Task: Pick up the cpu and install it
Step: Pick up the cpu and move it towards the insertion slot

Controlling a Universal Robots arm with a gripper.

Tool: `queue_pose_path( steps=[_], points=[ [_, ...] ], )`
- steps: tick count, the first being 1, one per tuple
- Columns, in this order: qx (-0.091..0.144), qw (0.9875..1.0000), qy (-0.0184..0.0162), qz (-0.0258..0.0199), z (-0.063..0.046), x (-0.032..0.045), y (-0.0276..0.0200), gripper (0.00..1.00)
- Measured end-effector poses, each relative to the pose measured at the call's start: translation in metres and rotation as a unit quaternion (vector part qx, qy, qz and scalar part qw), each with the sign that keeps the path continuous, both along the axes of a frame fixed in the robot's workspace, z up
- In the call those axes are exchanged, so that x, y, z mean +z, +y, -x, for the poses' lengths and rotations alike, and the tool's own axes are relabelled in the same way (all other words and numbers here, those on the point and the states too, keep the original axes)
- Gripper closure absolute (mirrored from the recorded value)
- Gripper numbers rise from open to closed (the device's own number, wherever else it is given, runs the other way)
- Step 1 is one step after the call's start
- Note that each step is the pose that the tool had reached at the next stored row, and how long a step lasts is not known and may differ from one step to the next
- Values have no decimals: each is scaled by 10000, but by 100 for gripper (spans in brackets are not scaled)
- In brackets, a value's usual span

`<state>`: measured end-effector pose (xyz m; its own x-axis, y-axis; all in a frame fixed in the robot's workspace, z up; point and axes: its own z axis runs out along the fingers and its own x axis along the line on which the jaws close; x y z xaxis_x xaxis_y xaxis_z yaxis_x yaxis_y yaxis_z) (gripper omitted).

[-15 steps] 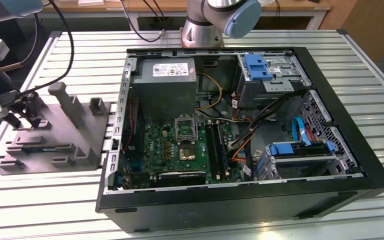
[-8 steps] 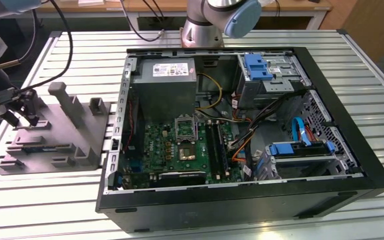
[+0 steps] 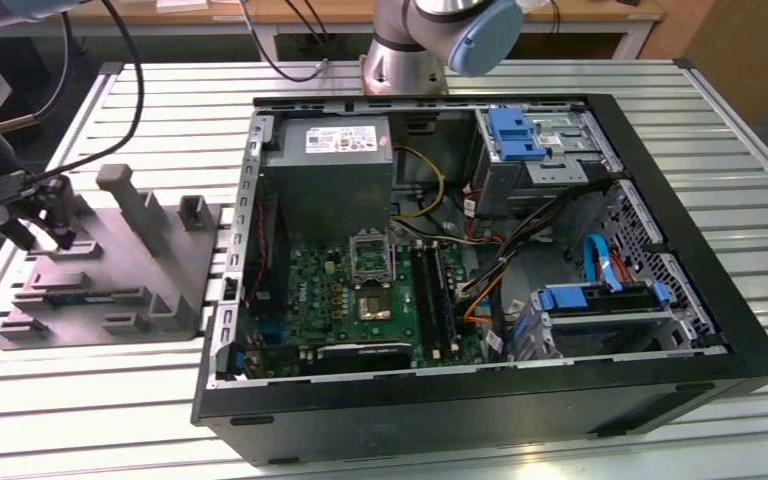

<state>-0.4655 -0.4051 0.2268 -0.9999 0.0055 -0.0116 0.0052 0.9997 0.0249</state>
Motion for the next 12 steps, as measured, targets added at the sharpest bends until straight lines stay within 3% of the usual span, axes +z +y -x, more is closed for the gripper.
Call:
queue_pose_path(
  steps=[12],
  points=[
    [0,10000,-1,-1,0,156,0,53]
  ],
)
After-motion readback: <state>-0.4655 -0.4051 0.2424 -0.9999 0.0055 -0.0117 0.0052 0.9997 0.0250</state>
